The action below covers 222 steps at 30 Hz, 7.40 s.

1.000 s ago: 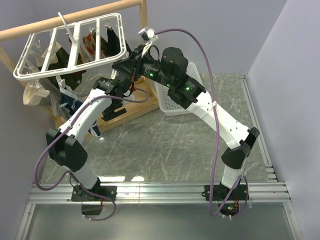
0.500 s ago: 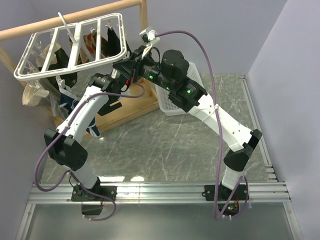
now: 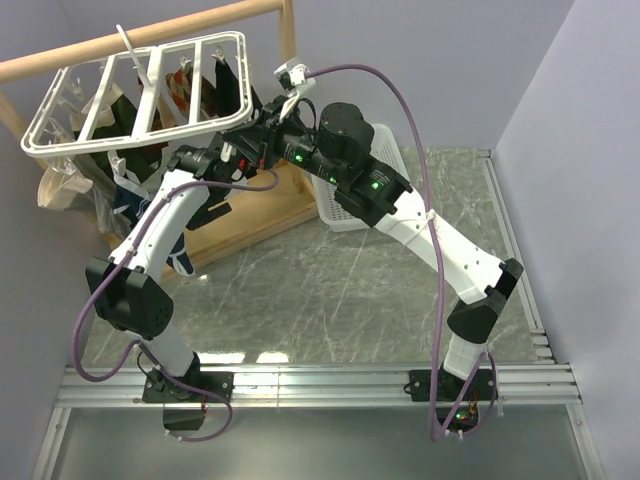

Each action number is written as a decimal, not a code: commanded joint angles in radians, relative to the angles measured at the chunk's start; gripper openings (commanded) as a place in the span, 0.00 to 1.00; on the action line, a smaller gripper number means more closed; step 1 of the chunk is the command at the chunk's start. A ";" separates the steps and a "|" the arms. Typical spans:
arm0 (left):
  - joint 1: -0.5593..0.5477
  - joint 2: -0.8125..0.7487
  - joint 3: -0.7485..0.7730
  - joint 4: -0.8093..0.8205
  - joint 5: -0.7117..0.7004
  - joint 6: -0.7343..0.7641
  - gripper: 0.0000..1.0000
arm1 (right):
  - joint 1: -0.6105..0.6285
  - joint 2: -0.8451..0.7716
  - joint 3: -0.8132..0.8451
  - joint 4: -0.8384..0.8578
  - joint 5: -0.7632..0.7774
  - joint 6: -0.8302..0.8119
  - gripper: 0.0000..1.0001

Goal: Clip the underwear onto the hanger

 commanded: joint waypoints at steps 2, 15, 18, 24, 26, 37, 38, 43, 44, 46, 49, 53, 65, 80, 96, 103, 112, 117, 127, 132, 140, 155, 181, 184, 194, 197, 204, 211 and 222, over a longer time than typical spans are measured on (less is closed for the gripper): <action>0.000 -0.043 -0.027 -0.034 -0.014 0.005 0.78 | 0.013 -0.051 0.007 -0.030 -0.020 -0.016 0.00; 0.006 -0.121 -0.116 -0.036 0.008 0.017 0.14 | 0.015 -0.034 0.013 -0.007 0.004 -0.045 0.00; 0.005 -0.129 -0.096 -0.036 0.015 0.022 0.00 | 0.012 -0.032 0.012 -0.002 0.015 -0.053 0.00; -0.118 -0.195 -0.117 -0.034 0.084 0.019 0.00 | 0.012 -0.022 0.013 0.004 0.033 -0.053 0.00; -0.192 -0.244 -0.159 -0.033 0.123 0.008 0.00 | 0.010 -0.020 0.013 0.005 0.046 -0.050 0.00; -0.352 -0.563 -0.329 0.114 0.339 0.096 0.00 | -0.021 -0.009 0.008 0.010 0.070 0.005 0.00; -0.356 -0.594 -0.343 0.136 0.356 0.115 0.00 | -0.024 -0.008 0.008 0.011 0.072 0.018 0.00; -0.356 -0.793 -0.452 0.286 0.449 0.221 0.00 | -0.028 -0.002 0.012 0.010 0.069 0.038 0.00; -0.356 -0.824 -0.487 0.324 0.472 0.230 0.00 | -0.027 -0.002 0.010 0.011 0.066 0.039 0.00; -0.356 -0.915 -0.512 0.431 0.509 0.255 0.00 | -0.031 -0.003 0.004 0.010 0.059 0.042 0.00; -0.356 -1.017 -0.565 0.596 0.545 0.256 0.00 | -0.033 -0.008 -0.014 0.013 0.036 0.041 0.00; -0.356 -1.082 -0.613 0.769 0.546 0.278 0.00 | -0.033 -0.021 -0.042 0.010 0.004 0.035 0.00; -0.356 -1.046 -0.631 0.928 0.632 0.287 0.00 | -0.031 -0.029 -0.053 0.005 -0.057 0.045 0.00; -0.356 -1.082 -0.906 1.295 0.637 0.692 0.00 | -0.001 -0.028 -0.051 -0.073 0.018 -0.080 0.00; -0.356 -1.102 -1.072 1.557 0.732 1.054 0.00 | 0.018 -0.020 -0.057 -0.127 -0.034 -0.123 0.00; -0.357 -1.071 -1.082 1.573 0.755 1.143 0.00 | 0.038 -0.017 -0.051 -0.156 -0.046 -0.172 0.00; -0.357 -1.048 -1.078 1.615 0.758 1.178 0.00 | 0.042 -0.002 -0.045 -0.186 -0.034 -0.202 0.00; -0.356 -1.114 -1.027 1.291 0.772 1.045 0.00 | 0.038 0.014 -0.004 -0.176 -0.011 -0.203 0.00; -0.356 -0.995 -0.721 0.552 0.683 0.646 0.16 | 0.028 0.024 0.021 -0.157 0.001 -0.191 0.00; -0.356 -0.806 -0.596 0.316 0.522 0.458 0.25 | 0.021 0.035 0.051 -0.154 0.012 -0.192 0.00; -0.356 -0.445 -0.402 -0.018 0.396 0.160 0.33 | 0.021 0.028 0.056 -0.148 0.013 -0.189 0.00; -0.345 -0.256 -0.214 -0.033 0.200 0.167 0.60 | 0.019 0.003 0.042 -0.133 0.019 -0.189 0.00; -0.061 0.000 0.047 -0.027 0.180 0.299 0.99 | 0.019 -0.011 0.007 -0.111 0.010 -0.182 0.00; -0.052 0.010 0.034 -0.013 0.147 0.307 0.99 | 0.019 -0.020 -0.002 -0.105 0.012 -0.179 0.00; 0.017 0.044 -0.018 -0.034 0.086 0.287 0.99 | 0.021 -0.023 0.004 -0.107 0.012 -0.173 0.00; 0.034 0.043 -0.035 -0.034 0.087 0.287 0.99 | 0.021 -0.023 0.002 -0.105 0.013 -0.179 0.00; 0.034 0.015 -0.062 -0.034 0.162 0.270 0.81 | 0.021 -0.017 0.005 -0.099 0.016 -0.173 0.00; 0.034 -0.032 -0.112 -0.034 0.199 0.261 0.00 | 0.021 -0.017 0.002 -0.093 0.027 -0.183 0.00; -0.112 -0.345 -0.194 0.032 0.462 0.414 0.00 | 0.010 -0.018 -0.022 -0.059 0.101 -0.159 0.00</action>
